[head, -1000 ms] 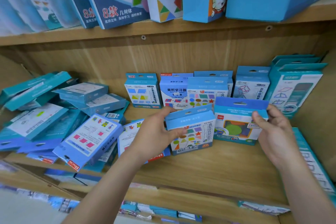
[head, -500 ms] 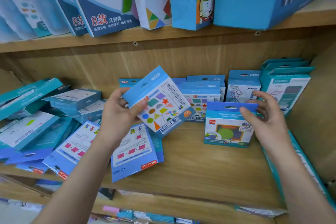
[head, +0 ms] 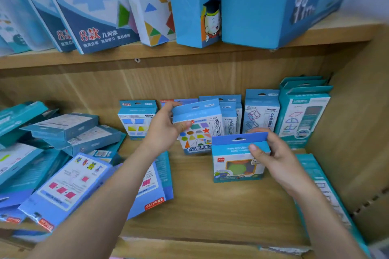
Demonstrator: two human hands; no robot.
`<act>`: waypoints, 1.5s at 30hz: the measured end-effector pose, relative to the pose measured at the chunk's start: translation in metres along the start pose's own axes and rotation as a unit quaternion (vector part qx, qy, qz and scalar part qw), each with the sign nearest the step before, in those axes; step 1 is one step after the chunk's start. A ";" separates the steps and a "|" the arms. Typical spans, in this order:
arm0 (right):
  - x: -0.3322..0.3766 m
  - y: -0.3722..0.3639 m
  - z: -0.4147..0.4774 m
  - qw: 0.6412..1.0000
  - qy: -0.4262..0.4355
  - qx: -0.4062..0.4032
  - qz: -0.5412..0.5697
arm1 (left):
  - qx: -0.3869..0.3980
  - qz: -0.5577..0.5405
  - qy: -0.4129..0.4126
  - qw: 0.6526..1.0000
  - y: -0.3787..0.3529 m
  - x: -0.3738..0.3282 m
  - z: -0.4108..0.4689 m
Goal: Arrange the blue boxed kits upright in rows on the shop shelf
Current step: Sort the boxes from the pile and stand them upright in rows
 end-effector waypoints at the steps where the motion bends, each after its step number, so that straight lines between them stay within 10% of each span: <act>1: 0.001 -0.001 -0.002 1.000 -0.004 0.005 0.002 | -0.001 0.027 -0.007 1.000 -0.008 0.003 0.003; 20: 0.006 -0.018 -0.001 0.991 -0.113 0.024 0.074 | 0.147 0.357 -0.097 0.917 0.009 -0.006 0.025; 45: 0.032 -0.004 0.052 0.980 -0.147 0.091 0.095 | 0.071 0.139 0.021 0.987 -0.032 0.012 0.010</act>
Point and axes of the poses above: each hand's wrist, its own z-axis towards the middle knuckle, its own y-axis out of the back of the hand, x = y × z, the point moved 1 cm from there along z, towards the middle knuckle, and after that the axes turned 5 degrees about -x, right-handed, at the moved point
